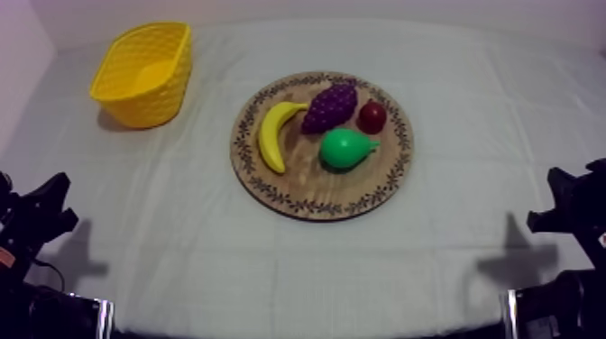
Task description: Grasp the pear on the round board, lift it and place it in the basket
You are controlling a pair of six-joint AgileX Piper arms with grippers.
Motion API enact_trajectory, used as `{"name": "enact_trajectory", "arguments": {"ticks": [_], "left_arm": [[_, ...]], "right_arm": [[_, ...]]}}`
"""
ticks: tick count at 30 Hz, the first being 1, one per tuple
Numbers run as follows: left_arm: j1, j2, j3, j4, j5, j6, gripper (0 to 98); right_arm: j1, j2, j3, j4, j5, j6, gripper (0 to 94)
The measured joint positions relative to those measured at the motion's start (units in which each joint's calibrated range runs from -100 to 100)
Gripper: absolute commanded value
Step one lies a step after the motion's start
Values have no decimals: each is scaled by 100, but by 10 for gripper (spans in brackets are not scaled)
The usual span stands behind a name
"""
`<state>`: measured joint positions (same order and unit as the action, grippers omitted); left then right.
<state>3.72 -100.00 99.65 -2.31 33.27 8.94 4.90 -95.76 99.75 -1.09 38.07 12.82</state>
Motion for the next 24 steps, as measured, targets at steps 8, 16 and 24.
{"name": "enact_trajectory", "arguments": {"ticks": [8, 16, 24], "left_arm": [[160, 3, -262, -272, 796, 431, 1], [129, 60, -345, -266, 814, 548, 0], [338, 1150, -1421, -395, 295, 405, 0]], "right_arm": [[0, 0, 0, 0, 0, 0, 3], [0, 0, 0, 0, 0, 0, 3], [0, 0, 0, 0, -8, 0, 3]]}}
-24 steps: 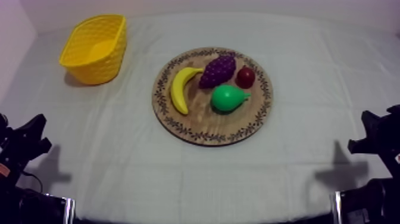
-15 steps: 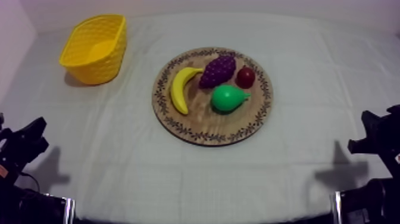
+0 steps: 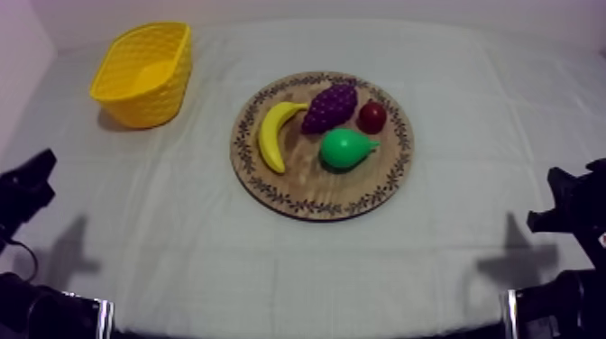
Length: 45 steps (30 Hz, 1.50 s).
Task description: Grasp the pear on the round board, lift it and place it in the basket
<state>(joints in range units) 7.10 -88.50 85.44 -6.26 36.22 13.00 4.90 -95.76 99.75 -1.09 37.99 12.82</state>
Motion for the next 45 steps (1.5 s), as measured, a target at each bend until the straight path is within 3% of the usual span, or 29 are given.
{"name": "enact_trajectory", "arguments": {"ticks": [8, 27, 33, 40, 45], "left_arm": [[468, 1918, -1815, -89, -404, -299, 0], [1748, 6477, -6036, 60, 174, -1142, 0], [2178, 7594, -6252, 91, 36, -1210, 0], [2458, 8480, -5761, 276, -351, -1253, 4], [2625, 8677, -5312, 304, -734, -1206, 59]], "right_arm": [[0, 0, 0, 0, 8, 0, 3], [0, 0, 0, 0, 8, -1, 3], [0, 0, 0, 0, 8, -8, 3], [0, 0, 0, 0, 8, -8, 3], [0, 0, 0, 0, 8, -2, 3]]}}
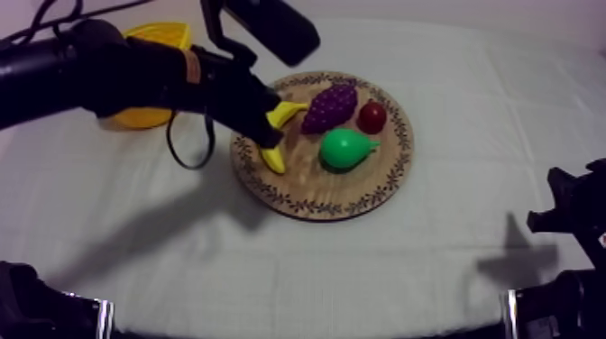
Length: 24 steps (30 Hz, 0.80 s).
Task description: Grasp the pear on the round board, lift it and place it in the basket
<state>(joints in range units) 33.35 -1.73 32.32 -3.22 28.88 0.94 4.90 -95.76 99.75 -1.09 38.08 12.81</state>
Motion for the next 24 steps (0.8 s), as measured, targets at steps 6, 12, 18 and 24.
{"name": "enact_trajectory", "arguments": {"ticks": [6, 12, 18, 24], "left_arm": [[92, -66, 426, -151, -369, 160, 508], [90, -119, 603, -332, -572, 360, 840], [90, -8, 440, -274, -565, 319, 893], [94, 437, -67, -30, -196, 21, 897]], "right_arm": [[0, 0, 0, 0, 5, 3, 3], [0, 0, 0, 0, -2, 3, 3], [0, 0, 0, 0, -2, 3, 3], [0, 0, 0, 0, -2, 3, 3]]}}
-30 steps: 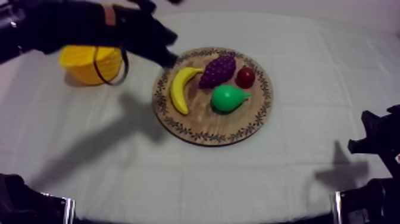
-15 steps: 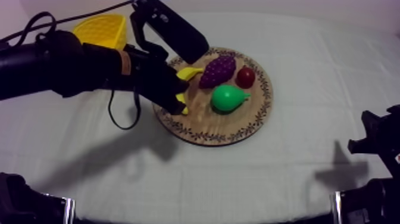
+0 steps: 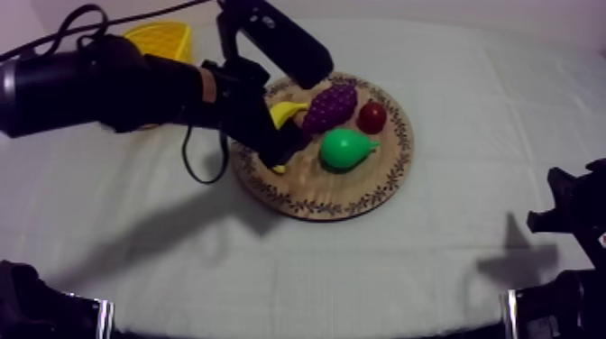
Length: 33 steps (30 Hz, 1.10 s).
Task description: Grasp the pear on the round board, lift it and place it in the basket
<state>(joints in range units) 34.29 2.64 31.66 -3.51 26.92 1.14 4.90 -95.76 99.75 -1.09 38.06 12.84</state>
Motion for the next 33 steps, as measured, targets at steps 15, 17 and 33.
{"name": "enact_trajectory", "arguments": {"ticks": [15, 17, 33], "left_arm": [[138, 2476, -2963, -65, 2387, -200, 882], [187, 2915, -3497, -163, 2851, -138, 876], [345, 5023, -6072, -829, 5247, 299, 520]], "right_arm": [[0, 0, 0, 0, 0, 0, 3], [0, 0, 0, 0, 0, 0, 3], [0, 0, 0, 0, -7, 0, 3]]}}
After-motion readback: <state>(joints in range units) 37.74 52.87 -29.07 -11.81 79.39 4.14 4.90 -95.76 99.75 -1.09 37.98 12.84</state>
